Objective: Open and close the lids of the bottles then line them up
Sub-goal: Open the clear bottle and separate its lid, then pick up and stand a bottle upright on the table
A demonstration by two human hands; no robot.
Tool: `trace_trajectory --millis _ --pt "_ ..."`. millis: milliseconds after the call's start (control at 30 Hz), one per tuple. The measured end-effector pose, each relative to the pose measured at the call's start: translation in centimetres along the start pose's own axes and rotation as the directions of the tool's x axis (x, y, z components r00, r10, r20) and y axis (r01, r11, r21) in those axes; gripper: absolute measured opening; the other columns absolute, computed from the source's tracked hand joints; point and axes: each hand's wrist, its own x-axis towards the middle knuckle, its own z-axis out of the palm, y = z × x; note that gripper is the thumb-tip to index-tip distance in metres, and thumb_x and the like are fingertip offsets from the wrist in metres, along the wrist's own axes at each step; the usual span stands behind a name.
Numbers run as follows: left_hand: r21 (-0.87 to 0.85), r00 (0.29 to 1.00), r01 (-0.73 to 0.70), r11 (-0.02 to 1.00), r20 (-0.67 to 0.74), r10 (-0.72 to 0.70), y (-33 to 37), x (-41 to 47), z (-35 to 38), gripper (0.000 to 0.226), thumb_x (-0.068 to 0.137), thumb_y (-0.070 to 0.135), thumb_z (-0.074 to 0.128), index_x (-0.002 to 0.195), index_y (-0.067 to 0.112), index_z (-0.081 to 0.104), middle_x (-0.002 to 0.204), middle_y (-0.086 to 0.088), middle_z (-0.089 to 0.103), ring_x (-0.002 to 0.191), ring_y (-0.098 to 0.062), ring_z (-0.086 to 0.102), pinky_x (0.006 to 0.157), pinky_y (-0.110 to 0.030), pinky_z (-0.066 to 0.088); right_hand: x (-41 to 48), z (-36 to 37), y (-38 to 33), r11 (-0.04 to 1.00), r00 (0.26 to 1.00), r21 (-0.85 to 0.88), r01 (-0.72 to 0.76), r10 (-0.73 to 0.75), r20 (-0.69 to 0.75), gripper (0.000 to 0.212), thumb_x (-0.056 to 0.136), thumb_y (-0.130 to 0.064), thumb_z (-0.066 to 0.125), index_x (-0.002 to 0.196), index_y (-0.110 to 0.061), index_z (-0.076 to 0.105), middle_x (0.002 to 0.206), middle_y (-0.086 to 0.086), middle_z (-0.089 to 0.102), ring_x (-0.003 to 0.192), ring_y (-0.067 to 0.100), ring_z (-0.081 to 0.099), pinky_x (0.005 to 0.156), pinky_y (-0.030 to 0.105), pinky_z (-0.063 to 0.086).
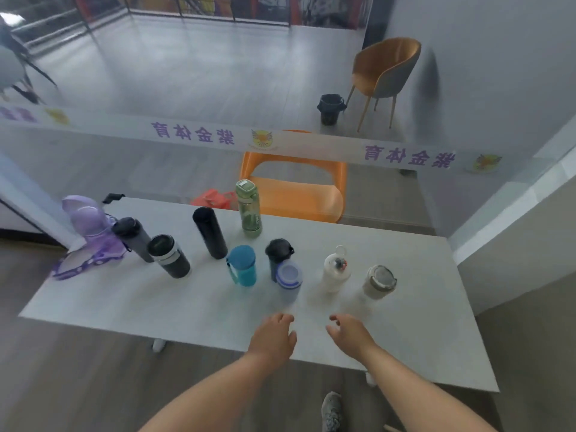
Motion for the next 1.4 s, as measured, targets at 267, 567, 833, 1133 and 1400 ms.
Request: trace_trajectory --millis 267,567,833,1133,1400 --pt "0.037 0.977 0.207 0.978 -0.061 -0.205 -17.6 -10.0 -8.8 0.041 0.097 0.034 0.042 0.136 0.021 0.047 0.139 -0.005 0.048 0.127 -0.028 0.039 0.104 -0.040 0.036 -2.5 12.0 -18.6 0.834 0.941 -0.442 0.329 -0.331 0.074 0.048 0.100 -0.042 0.045 0.145 -0.027 0.049 0.146 0.001 0.053 0.133 0.026 0.049 0.110 0.037 0.040" --pt "-0.105 0.908 0.360 0.927 -0.190 -0.374 -31.5 -13.4 -17.2 0.041 0.098 0.033 0.040 0.137 0.022 0.044 0.143 -0.001 0.043 0.132 -0.026 0.034 0.107 -0.039 0.035 -0.9 19.3 -36.8 0.643 0.810 -0.514 0.567 -0.548 0.209 0.047 0.101 -0.040 0.042 0.146 -0.027 0.045 0.146 0.002 0.049 0.134 0.026 0.045 0.108 0.042 0.039" --pt "-0.056 0.879 0.381 0.923 -0.286 -0.381 -40.9 -7.7 -25.0 0.042 0.097 0.035 0.042 0.139 0.026 0.042 0.142 0.002 0.045 0.130 -0.023 0.036 0.106 -0.037 0.035 6.4 21.0 -50.4 0.580 0.717 -0.459 0.673 -0.664 0.212 0.046 0.102 -0.037 0.045 0.146 -0.024 0.047 0.148 0.001 0.051 0.135 0.027 0.046 0.107 0.040 0.040" --pt "-0.064 0.859 0.358 0.931 -0.369 -0.356 -50.1 0.5 -34.6 0.045 0.091 0.031 0.052 0.136 0.025 0.045 0.137 0.002 0.051 0.123 -0.023 0.042 0.103 -0.034 0.037 16.0 19.5 -62.1 0.654 0.746 -0.443 0.613 -0.664 0.053 0.057 0.097 -0.036 0.052 0.151 -0.028 0.036 0.148 0.002 0.048 0.131 0.027 0.047 0.105 0.037 0.040" --pt "-0.143 0.917 0.262 0.954 -0.270 -0.292 -56.7 8.4 -37.0 0.088 0.083 0.049 0.067 0.150 0.022 0.017 0.155 0.002 0.026 0.140 -0.021 0.025 0.108 -0.038 0.037 21.1 22.0 -65.1 0.718 0.796 -0.452 0.529 -0.605 -0.030 0.092 0.093 -0.051 0.060 0.161 -0.028 0.001 0.164 0.003 0.024 0.144 0.027 0.036 0.112 0.038 0.036"
